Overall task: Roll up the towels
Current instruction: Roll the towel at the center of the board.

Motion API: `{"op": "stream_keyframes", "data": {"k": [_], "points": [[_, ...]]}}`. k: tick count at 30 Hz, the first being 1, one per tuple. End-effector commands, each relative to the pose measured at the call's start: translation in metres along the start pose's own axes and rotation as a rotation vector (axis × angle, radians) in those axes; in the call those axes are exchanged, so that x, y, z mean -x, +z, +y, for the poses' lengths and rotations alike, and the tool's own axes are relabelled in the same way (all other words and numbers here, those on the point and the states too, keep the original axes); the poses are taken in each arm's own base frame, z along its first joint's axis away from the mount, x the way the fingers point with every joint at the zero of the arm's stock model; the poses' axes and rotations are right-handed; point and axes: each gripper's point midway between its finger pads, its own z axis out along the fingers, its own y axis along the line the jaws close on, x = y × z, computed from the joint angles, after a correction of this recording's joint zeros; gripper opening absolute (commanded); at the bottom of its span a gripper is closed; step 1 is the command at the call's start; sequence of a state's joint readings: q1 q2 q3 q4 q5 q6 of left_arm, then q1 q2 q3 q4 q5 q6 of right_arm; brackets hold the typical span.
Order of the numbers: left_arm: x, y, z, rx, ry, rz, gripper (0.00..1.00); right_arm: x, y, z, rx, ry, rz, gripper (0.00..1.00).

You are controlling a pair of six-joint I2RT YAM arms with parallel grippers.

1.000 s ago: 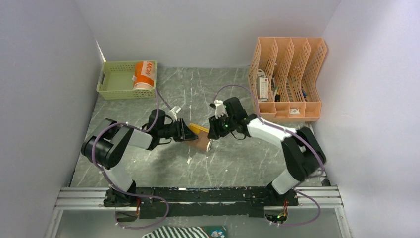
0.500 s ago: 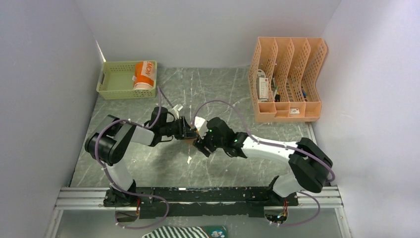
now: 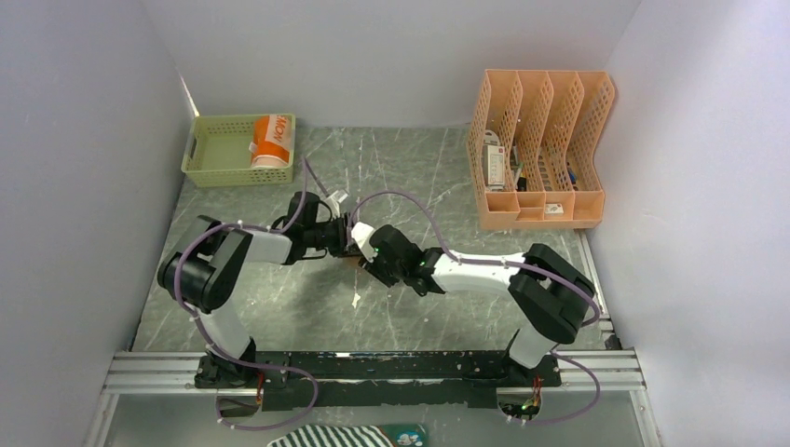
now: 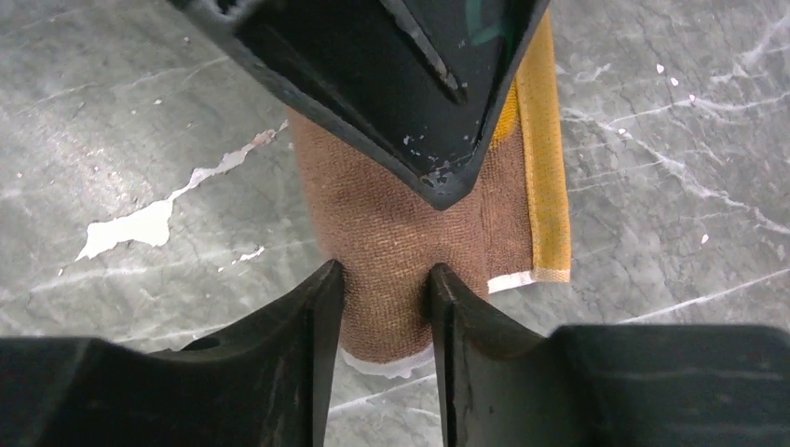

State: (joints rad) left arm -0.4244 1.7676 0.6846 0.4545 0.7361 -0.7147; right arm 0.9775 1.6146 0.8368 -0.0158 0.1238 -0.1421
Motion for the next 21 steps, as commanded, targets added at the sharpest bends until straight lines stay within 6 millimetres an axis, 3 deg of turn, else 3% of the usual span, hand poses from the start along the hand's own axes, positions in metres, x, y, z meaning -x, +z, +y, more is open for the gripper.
{"op": "stream_keyframes", "data": {"k": [1,4,8,11,16,21], "points": [[0.024,-0.02,0.015,0.097,0.0,-0.08,0.47,-0.006,0.006,-0.008,-0.058,0.038,0.05,0.35],[0.048,-0.049,0.018,0.071,-0.041,-0.172,0.49,-0.003,0.009,0.0,0.011,0.086,0.036,0.31],[0.073,-0.087,0.016,0.1,-0.03,-0.281,0.51,0.0,0.009,0.014,0.228,0.218,0.013,0.27],[0.078,-0.1,0.005,0.124,0.023,-0.304,0.53,0.005,0.005,0.015,0.412,0.378,-0.008,0.24],[0.062,-0.1,-0.01,0.051,0.066,-0.283,0.54,0.019,-0.001,0.01,0.591,0.524,-0.047,0.25],[0.039,-0.076,-0.017,0.02,0.101,-0.189,0.53,0.025,0.005,-0.002,0.684,0.655,-0.024,0.26]]}}
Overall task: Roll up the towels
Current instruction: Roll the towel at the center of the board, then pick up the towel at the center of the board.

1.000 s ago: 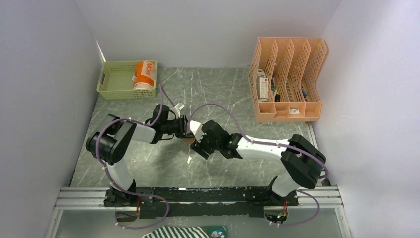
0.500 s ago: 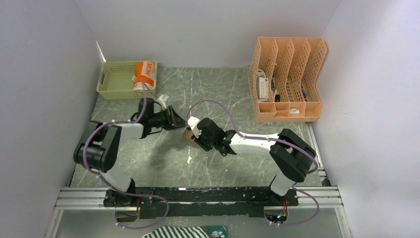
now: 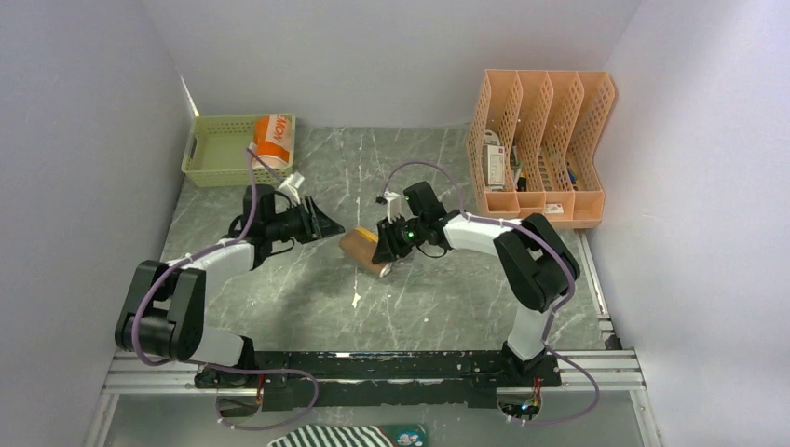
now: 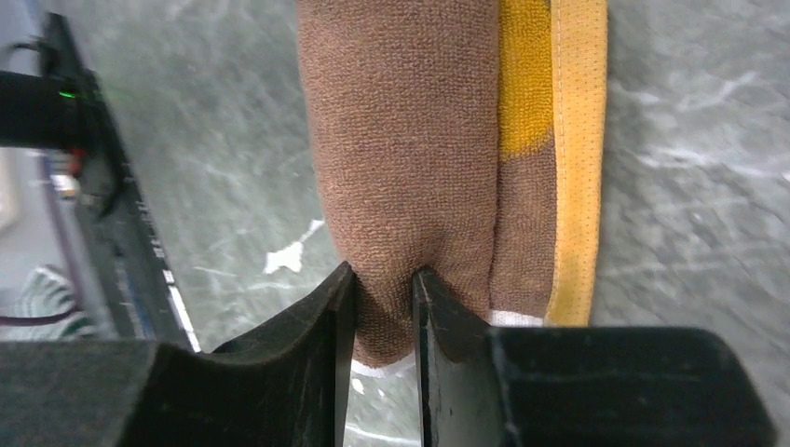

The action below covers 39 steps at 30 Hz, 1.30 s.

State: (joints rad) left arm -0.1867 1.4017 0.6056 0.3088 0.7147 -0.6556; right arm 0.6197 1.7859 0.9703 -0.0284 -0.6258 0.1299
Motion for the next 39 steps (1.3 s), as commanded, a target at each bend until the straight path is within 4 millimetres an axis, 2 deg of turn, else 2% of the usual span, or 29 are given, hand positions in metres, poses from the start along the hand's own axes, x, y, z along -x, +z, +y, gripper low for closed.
{"op": "stream_keyframes", "data": {"k": [1,3,5,7,8,9,13,21,27,34,39], "points": [[-0.033,0.016,-0.01,-0.04,0.047,0.109,0.52,0.004,0.0,0.013,0.179,0.164,0.032,0.26],[-0.04,0.023,-0.009,-0.012,0.051,0.129,0.53,0.003,-0.001,0.005,0.196,0.221,0.029,0.26],[-0.047,0.026,-0.003,0.025,0.033,0.136,0.6,0.001,-0.002,-0.003,0.209,0.282,0.027,0.25],[-0.053,0.027,0.007,0.066,0.0,0.138,0.8,-0.003,-0.002,-0.006,0.22,0.332,0.037,0.25],[-0.056,0.027,0.011,0.084,-0.014,0.136,0.93,-0.003,-0.006,-0.018,0.204,0.364,0.027,0.25],[-0.058,0.027,0.014,0.096,-0.029,0.136,0.99,-0.006,-0.006,-0.021,0.196,0.378,0.034,0.25],[-0.064,0.027,0.017,0.124,-0.086,0.132,0.99,-0.006,-0.007,-0.028,0.196,0.411,0.028,0.25],[-0.074,0.046,0.02,0.154,-0.164,0.095,1.0,0.017,-0.009,-0.029,0.289,0.521,-0.06,0.25],[-0.069,0.072,0.024,0.121,-0.224,0.066,1.0,0.0,-0.002,-0.026,0.333,0.619,-0.049,0.24],[-0.054,0.087,0.021,0.068,-0.254,-0.002,1.0,-0.002,-0.002,-0.023,0.342,0.642,-0.064,0.23],[-0.063,0.096,0.023,0.071,-0.265,0.028,1.0,0.003,-0.004,-0.015,0.395,0.658,-0.106,0.23]]}}
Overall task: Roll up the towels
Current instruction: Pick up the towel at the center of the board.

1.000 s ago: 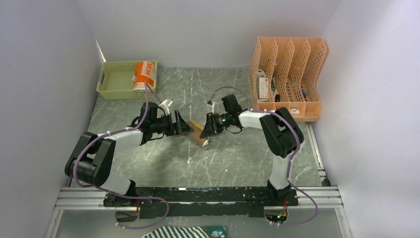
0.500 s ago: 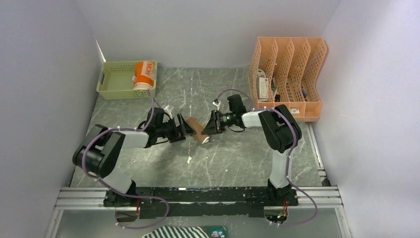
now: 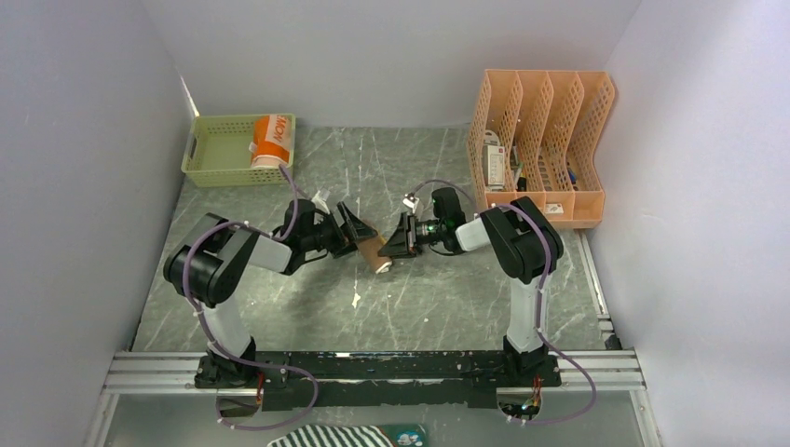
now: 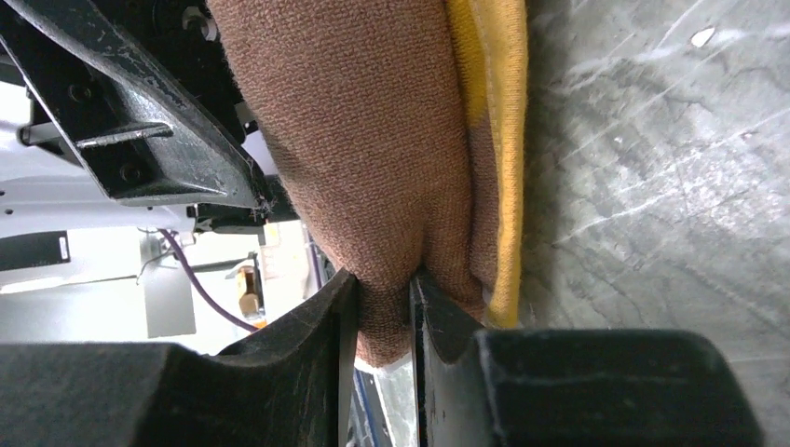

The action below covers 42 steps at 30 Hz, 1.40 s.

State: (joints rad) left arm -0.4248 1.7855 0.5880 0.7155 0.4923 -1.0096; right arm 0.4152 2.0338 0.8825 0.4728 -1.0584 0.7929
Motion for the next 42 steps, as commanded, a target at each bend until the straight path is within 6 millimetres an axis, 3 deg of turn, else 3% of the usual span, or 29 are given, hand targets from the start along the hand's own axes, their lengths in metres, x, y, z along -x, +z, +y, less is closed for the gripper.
{"op": "stream_keyframes", "data": {"k": [1,4,10,13,19,20,22,26,31,35,37,42], "points": [[-0.004,0.013,0.006,0.018,-0.01,-0.005,1.0,-0.002,0.003,0.006,0.058,0.029,-0.015,0.23],[-0.011,0.017,0.008,0.009,-0.027,0.006,0.97,-0.003,0.008,0.011,0.079,0.011,-0.007,0.23],[-0.014,0.018,0.003,-0.024,-0.034,-0.003,0.71,-0.004,0.011,0.017,0.103,-0.001,-0.007,0.23],[-0.009,0.016,-0.001,-0.025,-0.013,-0.018,0.6,-0.002,0.01,0.021,0.118,-0.013,-0.014,0.23],[0.011,0.016,-0.001,0.069,0.074,-0.035,0.48,0.006,0.008,0.038,0.169,-0.054,-0.04,0.24],[0.017,0.015,0.0,0.095,0.092,-0.038,0.47,0.007,0.007,0.039,0.168,-0.066,-0.041,0.3],[0.029,0.013,-0.001,0.137,0.139,-0.042,0.46,0.01,0.006,0.043,0.162,-0.105,-0.044,0.96],[0.063,0.006,-0.006,0.207,0.231,-0.032,0.43,0.023,-0.008,0.06,0.174,-0.189,-0.096,1.0],[0.115,-0.023,-0.006,0.292,0.284,-0.036,0.43,0.039,-0.042,0.081,0.224,-0.252,-0.212,1.0],[0.173,-0.058,-0.008,0.362,0.375,-0.055,0.41,0.04,-0.057,0.091,0.21,-0.329,-0.236,1.0],[0.201,-0.076,-0.01,0.394,0.431,-0.06,0.39,0.04,-0.059,0.089,0.156,-0.369,-0.232,1.0],[0.278,-0.116,-0.028,0.428,0.57,-0.124,0.44,0.024,-0.064,0.081,0.075,-0.397,-0.205,1.0]]}}
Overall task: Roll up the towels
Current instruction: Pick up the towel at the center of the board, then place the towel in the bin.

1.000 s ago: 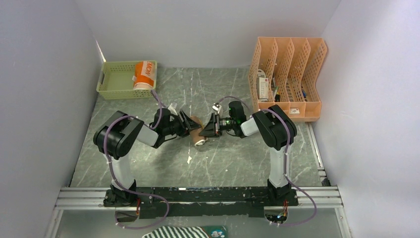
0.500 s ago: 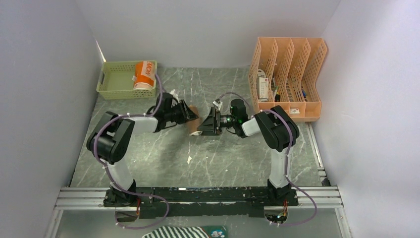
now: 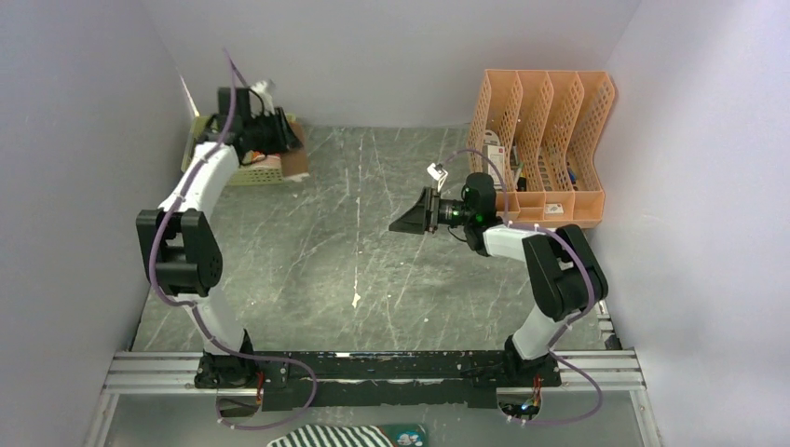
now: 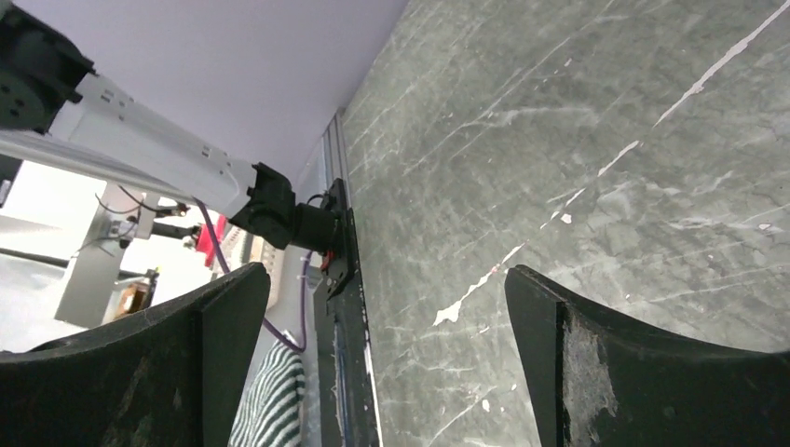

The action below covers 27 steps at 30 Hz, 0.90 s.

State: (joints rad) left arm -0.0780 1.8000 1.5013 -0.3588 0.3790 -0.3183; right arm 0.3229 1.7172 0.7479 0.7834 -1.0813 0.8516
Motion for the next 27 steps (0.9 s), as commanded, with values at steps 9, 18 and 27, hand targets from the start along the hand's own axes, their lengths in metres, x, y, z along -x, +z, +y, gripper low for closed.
{"op": "stream_keyframes", "data": {"k": [9,18,27], "points": [[0.076,-0.013,0.139,-0.011,0.145,0.083,0.47,-0.034,-0.01,-0.002,-0.092,-0.074,0.075,1.0],[0.09,0.01,0.216,0.062,0.133,-0.009,0.55,-0.036,-0.003,-0.003,-0.103,-0.102,0.115,1.0],[0.097,0.039,0.226,0.006,0.116,-0.086,0.61,-0.046,-0.005,-0.01,-0.134,-0.101,0.14,1.0]]}}
